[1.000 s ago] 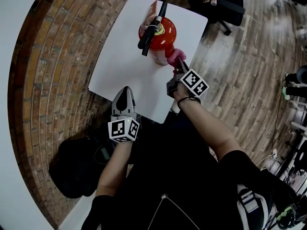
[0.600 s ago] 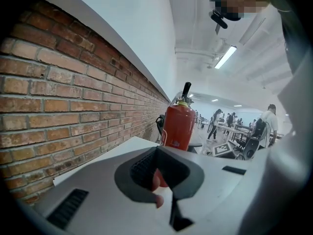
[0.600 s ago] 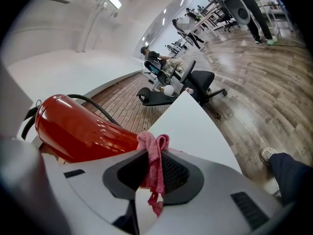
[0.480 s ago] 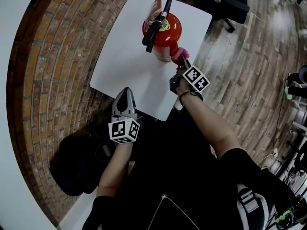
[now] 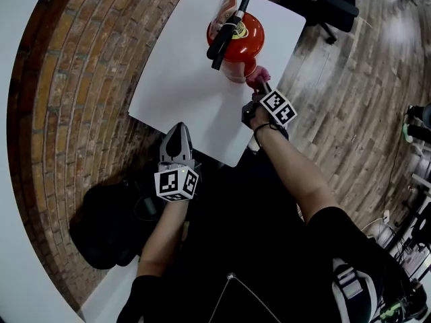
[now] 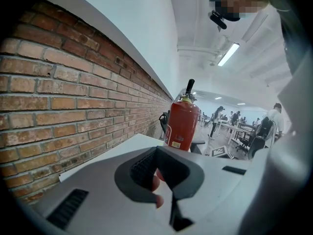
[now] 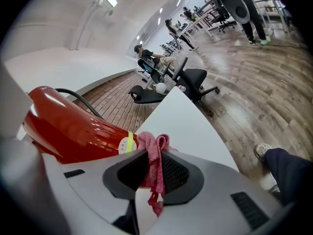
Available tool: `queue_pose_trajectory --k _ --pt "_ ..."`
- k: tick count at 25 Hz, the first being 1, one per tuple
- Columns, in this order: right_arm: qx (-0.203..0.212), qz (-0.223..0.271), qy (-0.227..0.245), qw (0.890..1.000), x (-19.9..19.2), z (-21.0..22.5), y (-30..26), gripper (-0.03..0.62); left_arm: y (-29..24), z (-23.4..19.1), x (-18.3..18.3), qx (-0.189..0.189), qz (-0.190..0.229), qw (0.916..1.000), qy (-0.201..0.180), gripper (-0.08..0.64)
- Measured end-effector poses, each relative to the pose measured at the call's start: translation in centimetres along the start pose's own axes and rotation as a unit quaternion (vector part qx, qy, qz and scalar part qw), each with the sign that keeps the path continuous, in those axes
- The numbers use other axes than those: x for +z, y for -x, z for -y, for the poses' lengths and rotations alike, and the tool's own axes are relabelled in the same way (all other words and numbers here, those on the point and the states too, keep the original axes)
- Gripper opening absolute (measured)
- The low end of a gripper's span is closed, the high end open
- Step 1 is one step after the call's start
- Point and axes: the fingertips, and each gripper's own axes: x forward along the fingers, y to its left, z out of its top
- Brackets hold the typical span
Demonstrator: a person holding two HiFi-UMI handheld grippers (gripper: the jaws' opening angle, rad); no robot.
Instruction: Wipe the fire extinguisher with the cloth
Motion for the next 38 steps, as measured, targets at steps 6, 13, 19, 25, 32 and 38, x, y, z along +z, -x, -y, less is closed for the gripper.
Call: queue_pose_trajectory --k 6,13,19,25,32,38 --pt "-0.013 -0.004 -0.015 1.0 -0.9 2.1 -1.4 0.087 0.8 -1.1 -0.7 0.014 -0.004 0.9999 0.0 0.028" --pt "-0.032 -0.007 -0.041 0.999 -1.9 4.7 -3.1 0.087 1.6 -2.3 -1.4 0.032 -0.011 0.9994 -0.001 0.028" --pt "-0.043 -0.007 -0.07 0.997 -3.0 7.0 -4.5 0.087 2.2 -3.3 -1.8 0.05 -0.016 0.9986 -0.002 0.028" --pt "-0.043 -0.005 -0.04 0.998 -3.2 7.6 -5.2 0.087 2.6 -3.5 -2.2 0.061 -0.017 0.998 -0.002 0.028" --pt "0.005 -0.041 0.032 0.999 -0.8 5.3 -1.4 0.087 3.2 -2.8 -1.7 0.056 -0.008 0.9984 0.007 0.028" --pt "0.092 -0.05 0.18 0.978 5.5 -1.0 5.8 0.087 1.6 -0.2 -0.4 0.025 0.013 0.9992 0.028 0.028"
